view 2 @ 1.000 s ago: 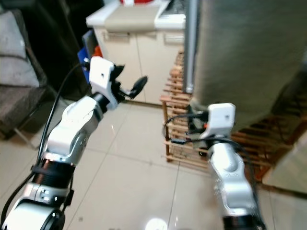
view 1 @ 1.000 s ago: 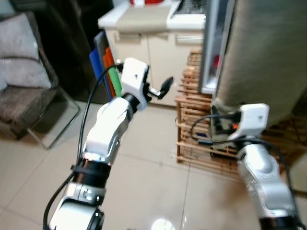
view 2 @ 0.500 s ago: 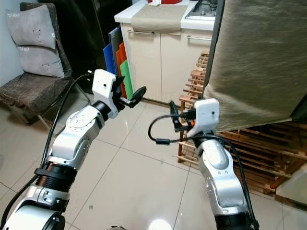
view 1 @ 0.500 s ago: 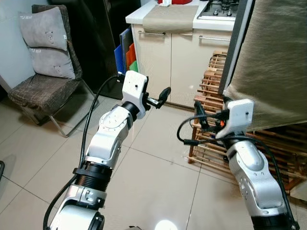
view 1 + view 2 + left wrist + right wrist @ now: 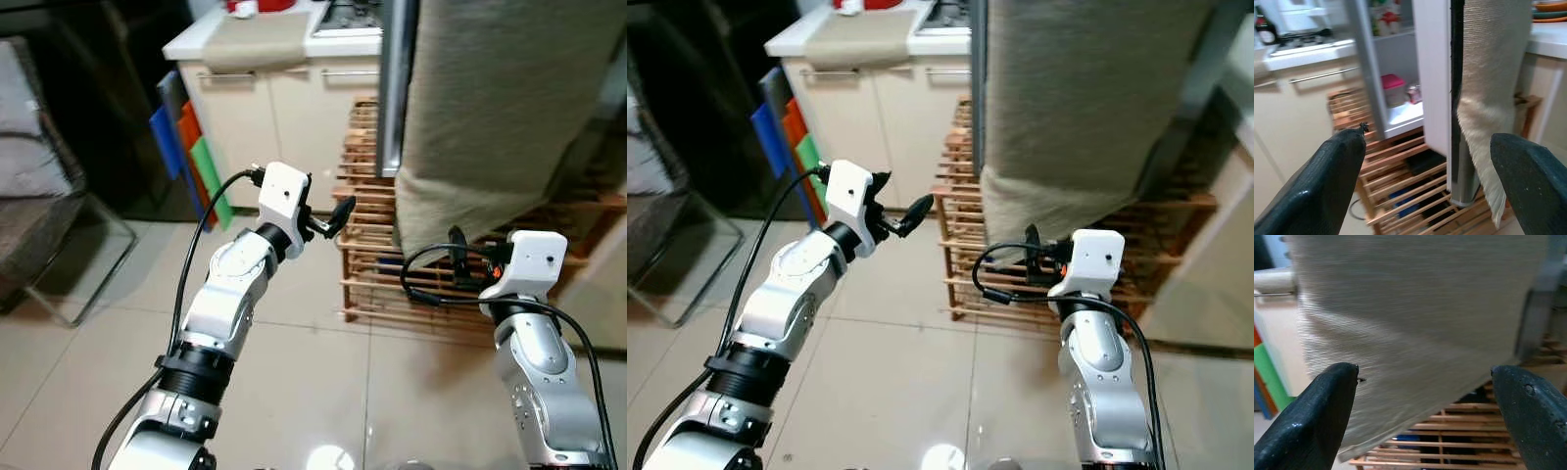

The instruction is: Restocking fridge

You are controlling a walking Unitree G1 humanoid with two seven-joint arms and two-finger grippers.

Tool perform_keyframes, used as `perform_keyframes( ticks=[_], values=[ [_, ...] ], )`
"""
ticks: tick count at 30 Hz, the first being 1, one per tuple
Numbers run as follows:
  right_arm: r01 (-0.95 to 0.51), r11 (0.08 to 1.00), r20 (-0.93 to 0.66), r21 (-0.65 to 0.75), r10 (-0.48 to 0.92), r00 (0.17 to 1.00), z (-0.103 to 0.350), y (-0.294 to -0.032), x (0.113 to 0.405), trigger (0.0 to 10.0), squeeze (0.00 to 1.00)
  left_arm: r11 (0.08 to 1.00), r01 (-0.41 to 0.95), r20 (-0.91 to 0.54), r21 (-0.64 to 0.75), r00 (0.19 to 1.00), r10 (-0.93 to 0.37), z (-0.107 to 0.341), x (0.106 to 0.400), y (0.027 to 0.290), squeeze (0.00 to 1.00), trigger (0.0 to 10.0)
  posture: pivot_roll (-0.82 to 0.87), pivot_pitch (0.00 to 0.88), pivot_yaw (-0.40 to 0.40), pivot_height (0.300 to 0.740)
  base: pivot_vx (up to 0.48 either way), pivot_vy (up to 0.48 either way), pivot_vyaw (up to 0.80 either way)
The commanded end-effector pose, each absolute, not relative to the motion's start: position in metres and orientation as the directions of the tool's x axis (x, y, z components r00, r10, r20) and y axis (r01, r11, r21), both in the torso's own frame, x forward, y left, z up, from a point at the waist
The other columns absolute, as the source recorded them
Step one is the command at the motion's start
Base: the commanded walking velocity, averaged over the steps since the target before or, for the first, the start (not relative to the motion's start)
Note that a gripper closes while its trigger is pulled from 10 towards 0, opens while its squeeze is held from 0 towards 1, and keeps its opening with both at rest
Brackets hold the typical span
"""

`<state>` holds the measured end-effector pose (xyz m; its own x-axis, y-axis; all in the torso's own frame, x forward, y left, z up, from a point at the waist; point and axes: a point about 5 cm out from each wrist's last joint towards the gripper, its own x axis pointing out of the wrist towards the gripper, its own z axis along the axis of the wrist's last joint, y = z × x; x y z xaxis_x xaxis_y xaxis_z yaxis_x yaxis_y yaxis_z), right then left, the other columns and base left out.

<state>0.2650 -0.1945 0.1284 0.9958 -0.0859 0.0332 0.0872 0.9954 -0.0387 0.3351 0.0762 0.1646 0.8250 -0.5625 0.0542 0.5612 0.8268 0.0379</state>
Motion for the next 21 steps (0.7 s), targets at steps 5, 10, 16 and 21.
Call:
perform_keyframes(
  ticks=[5, 10, 16, 21],
  values=[
    [0.096, 0.995, 0.064, -0.037, -0.093, 0.994, 0.134, -0.192, 0.265, 10.0, 0.0, 0.808, 0.589, 0.061, 0.021, 0.806, -0.589, 0.165, 0.33, 0.071, 0.0, 10.0, -0.2, 0.0, 0.139, 0.74, 0.0, 0.0, -0.73],
    [0.11, 0.993, 0.071, -0.05, -0.107, 0.992, 0.135, -0.194, 0.266, 10.0, 0.0, 0.811, 0.585, 0.063, 0.013, 0.809, -0.585, 0.165, 0.331, 0.073, 0.0, 10.0, -0.21, 0.0, 0.138, 0.74, 0.0, 0.0, -0.43],
    [0.07, 0.997, 0.143, -0.037, -0.064, 0.988, 0.153, -0.176, 0.29, 10.0, 0.0, 0.813, 0.582, 0.07, 0.017, 0.81, -0.582, 0.169, 0.333, 0.071, 0.0, 10.0, -0.21, 0.0, 0.147, 0.74, 0.0, 0.0, 0.0],
    [-0.08, 0.996, 0.179, -0.032, 0.085, 0.98, 0.176, -0.135, 0.326, 10.0, 0.0, 0.813, 0.582, 0.074, 0.021, 0.81, -0.582, 0.171, 0.334, 0.07, 0.0, 10.0, -0.2, 0.0, 0.136, 0.74, 0.0, 0.0, 0.0]
  ],
)
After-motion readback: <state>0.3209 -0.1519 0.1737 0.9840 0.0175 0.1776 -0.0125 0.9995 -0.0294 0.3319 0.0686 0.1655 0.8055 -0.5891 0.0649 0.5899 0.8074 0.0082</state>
